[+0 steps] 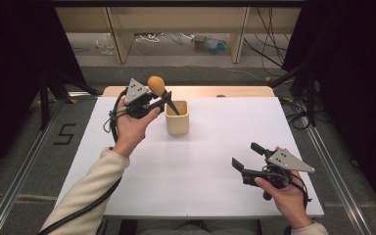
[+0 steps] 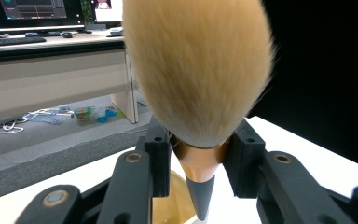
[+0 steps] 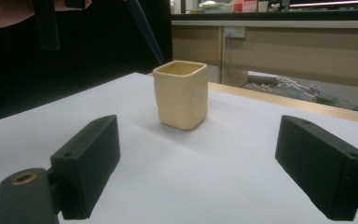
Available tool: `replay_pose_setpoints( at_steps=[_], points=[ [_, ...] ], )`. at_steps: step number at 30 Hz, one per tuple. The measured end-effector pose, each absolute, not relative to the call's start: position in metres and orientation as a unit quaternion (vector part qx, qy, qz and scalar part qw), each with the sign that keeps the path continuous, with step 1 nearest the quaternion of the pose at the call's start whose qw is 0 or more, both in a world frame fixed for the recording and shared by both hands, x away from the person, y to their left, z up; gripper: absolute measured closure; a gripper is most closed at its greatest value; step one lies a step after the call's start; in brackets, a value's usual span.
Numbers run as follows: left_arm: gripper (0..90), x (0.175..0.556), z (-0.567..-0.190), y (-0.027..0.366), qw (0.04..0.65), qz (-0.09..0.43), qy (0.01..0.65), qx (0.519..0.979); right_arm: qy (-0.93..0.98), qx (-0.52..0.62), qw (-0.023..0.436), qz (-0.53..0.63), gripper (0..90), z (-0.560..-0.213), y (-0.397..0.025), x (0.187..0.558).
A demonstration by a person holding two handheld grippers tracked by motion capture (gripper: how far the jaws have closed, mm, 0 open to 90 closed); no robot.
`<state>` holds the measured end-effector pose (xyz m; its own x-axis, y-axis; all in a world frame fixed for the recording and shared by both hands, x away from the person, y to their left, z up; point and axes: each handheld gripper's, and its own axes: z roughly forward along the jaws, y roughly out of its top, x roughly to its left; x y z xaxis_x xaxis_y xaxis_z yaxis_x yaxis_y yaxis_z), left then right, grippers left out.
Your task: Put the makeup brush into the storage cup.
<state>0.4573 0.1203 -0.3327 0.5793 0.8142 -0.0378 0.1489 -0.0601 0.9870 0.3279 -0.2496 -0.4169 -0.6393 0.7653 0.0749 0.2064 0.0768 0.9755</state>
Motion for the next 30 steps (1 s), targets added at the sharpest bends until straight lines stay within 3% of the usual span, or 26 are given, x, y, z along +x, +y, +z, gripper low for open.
replay_pose_setpoints(
  at_steps=[30],
  points=[
    [65.8, 0.4661, -0.3348, 0.1249, 0.577, 0.301, 0.365, 0.666, 0.693, 0.346, 0.235, 0.587, 15.0, -0.418, -0.2483, 0.3285]
  ],
)
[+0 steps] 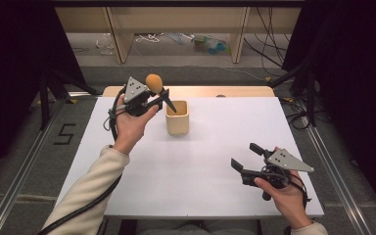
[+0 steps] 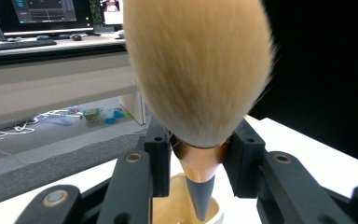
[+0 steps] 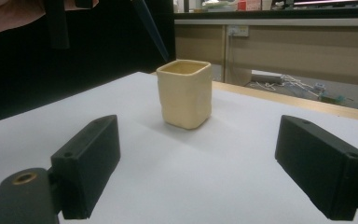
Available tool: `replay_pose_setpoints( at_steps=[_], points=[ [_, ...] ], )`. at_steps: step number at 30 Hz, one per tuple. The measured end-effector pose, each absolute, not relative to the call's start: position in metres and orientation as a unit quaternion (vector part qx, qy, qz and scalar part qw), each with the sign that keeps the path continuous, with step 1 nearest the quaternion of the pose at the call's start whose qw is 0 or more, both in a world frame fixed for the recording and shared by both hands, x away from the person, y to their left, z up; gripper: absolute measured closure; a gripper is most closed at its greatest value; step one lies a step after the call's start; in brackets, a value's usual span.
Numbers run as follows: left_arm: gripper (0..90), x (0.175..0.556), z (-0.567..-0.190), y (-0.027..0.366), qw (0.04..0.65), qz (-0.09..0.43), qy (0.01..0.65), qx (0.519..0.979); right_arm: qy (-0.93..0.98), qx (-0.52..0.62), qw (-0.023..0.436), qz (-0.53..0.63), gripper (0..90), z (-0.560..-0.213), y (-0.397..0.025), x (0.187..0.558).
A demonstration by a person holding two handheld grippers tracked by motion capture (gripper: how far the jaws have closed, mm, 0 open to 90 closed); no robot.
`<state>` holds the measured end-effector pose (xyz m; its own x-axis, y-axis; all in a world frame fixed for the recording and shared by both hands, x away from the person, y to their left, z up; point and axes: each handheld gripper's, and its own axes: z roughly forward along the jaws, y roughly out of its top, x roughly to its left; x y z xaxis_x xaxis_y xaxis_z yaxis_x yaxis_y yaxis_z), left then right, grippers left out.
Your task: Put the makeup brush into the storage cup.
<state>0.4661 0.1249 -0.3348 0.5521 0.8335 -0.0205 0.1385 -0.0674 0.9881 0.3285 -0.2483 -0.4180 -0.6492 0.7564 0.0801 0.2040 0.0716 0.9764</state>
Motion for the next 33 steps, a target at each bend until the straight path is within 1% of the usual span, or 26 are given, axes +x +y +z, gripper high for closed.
replay_pose_setpoints(
  at_steps=[15, 17, 33],
  points=[
    [65.8, 0.474, -0.339, 0.121, 0.57, 0.311, 0.363, 0.668, 0.689, 0.348, 0.228, 0.594, 15.0, -0.419, -0.246, 0.328],
    [65.8, 0.474, -0.339, 0.121, 0.57, 0.313, 0.363, 0.668, 0.691, 0.347, 0.238, 0.587, 15.0, -0.419, -0.246, 0.328],
    [65.8, 0.485, -0.344, 0.115, 0.562, 0.316, 0.362, 0.673, 0.693, 0.345, 0.237, 0.587, 15.0, -0.419, -0.246, 0.328]
  ],
)
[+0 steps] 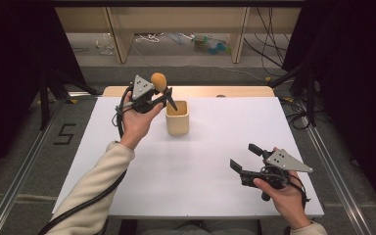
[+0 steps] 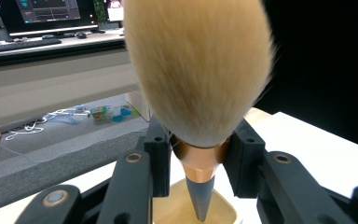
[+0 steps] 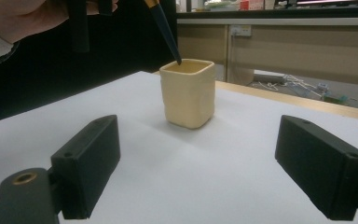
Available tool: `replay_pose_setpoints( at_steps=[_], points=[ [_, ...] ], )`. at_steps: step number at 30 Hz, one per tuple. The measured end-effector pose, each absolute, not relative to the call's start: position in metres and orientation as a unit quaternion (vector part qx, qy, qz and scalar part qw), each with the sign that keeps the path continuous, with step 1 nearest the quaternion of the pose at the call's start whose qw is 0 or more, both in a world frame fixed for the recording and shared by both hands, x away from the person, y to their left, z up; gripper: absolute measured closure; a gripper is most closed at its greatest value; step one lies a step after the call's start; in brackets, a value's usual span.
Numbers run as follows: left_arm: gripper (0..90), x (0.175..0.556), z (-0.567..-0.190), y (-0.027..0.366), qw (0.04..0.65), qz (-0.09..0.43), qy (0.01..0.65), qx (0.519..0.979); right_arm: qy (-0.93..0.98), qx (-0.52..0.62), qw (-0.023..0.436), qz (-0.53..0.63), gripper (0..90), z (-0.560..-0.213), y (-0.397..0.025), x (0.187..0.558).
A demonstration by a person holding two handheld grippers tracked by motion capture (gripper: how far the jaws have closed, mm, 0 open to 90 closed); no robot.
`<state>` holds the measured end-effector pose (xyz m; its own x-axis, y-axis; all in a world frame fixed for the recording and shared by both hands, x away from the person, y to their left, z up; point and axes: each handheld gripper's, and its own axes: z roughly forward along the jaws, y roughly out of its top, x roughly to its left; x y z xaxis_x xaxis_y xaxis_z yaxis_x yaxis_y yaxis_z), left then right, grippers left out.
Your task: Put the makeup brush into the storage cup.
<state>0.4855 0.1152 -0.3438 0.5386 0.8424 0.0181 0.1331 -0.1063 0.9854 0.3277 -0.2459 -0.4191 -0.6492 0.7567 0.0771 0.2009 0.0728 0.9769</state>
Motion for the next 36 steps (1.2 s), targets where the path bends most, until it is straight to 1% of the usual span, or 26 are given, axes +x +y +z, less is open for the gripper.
replay_pose_setpoints(
  at_steps=[36],
  points=[
    [65.8, 0.502, -0.35, 0.106, 0.548, 0.321, 0.367, 0.679, 0.693, 0.347, 0.225, 0.59, 15.1, -0.42, -0.245, 0.328]
  ],
)
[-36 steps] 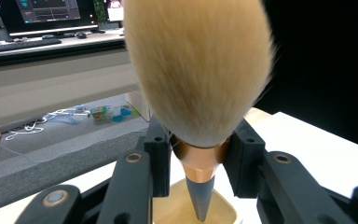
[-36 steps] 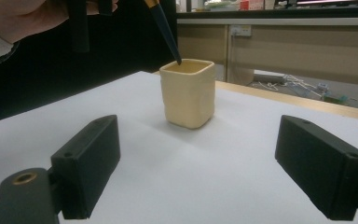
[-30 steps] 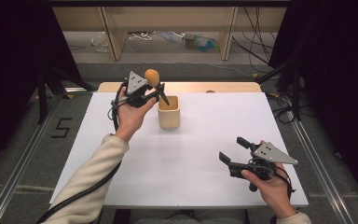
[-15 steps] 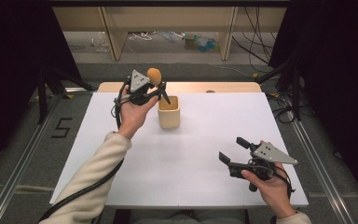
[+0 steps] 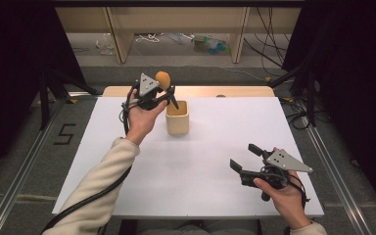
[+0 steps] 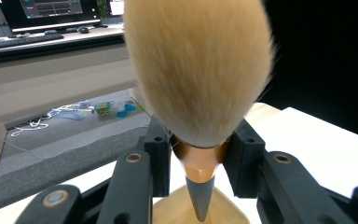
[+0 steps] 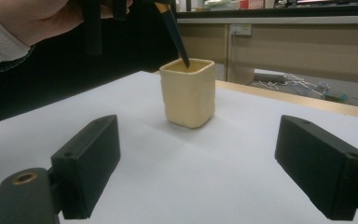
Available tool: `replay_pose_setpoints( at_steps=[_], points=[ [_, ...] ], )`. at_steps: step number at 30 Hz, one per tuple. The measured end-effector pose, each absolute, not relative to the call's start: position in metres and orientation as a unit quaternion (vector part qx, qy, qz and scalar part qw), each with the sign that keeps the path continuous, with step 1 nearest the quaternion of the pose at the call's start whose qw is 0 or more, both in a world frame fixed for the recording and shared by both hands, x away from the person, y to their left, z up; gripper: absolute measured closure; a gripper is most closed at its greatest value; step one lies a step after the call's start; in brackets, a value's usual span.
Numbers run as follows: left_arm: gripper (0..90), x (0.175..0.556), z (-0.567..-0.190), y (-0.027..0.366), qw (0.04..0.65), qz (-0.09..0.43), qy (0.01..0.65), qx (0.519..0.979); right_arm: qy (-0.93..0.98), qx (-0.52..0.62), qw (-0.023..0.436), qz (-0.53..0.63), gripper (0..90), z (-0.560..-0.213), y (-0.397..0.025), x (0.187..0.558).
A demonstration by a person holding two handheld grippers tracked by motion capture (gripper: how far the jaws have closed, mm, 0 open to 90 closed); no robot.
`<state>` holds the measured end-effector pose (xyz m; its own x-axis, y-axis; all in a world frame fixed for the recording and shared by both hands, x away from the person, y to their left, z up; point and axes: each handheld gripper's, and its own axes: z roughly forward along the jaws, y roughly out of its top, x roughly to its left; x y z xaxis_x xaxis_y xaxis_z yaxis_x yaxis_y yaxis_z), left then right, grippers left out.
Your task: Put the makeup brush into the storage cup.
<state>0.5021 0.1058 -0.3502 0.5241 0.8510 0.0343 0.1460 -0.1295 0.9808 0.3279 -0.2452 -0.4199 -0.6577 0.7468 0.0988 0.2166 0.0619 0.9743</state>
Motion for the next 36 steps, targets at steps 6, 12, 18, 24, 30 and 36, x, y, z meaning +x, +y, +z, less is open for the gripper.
replay_pose_setpoints(
  at_steps=[6, 12, 18, 24, 30, 36],
  points=[
    [65.8, 0.505, -0.353, 0.105, 0.546, 0.322, 0.369, 0.68, 0.692, 0.348, 0.224, 0.591, 15.1, -0.42, -0.245, 0.328],
    [65.8, 0.507, -0.354, 0.103, 0.542, 0.326, 0.367, 0.683, 0.69, 0.347, 0.223, 0.594, 15.1, -0.421, -0.245, 0.328],
    [65.8, 0.509, -0.356, 0.101, 0.54, 0.326, 0.368, 0.683, 0.691, 0.348, 0.226, 0.592, 15.2, -0.42, -0.246, 0.328],
    [65.8, 0.511, -0.359, 0.1, 0.534, 0.329, 0.367, 0.687, 0.691, 0.348, 0.227, 0.592, 15.2, -0.42, -0.246, 0.329],
    [65.8, 0.513, -0.363, 0.098, 0.53, 0.329, 0.367, 0.69, 0.692, 0.347, 0.228, 0.59, 15.2, -0.42, -0.246, 0.329],
    [65.8, 0.515, -0.364, 0.096, 0.527, 0.339, 0.352, 0.696, 0.691, 0.348, 0.229, 0.59, 15.2, -0.421, -0.246, 0.329]
  ],
)
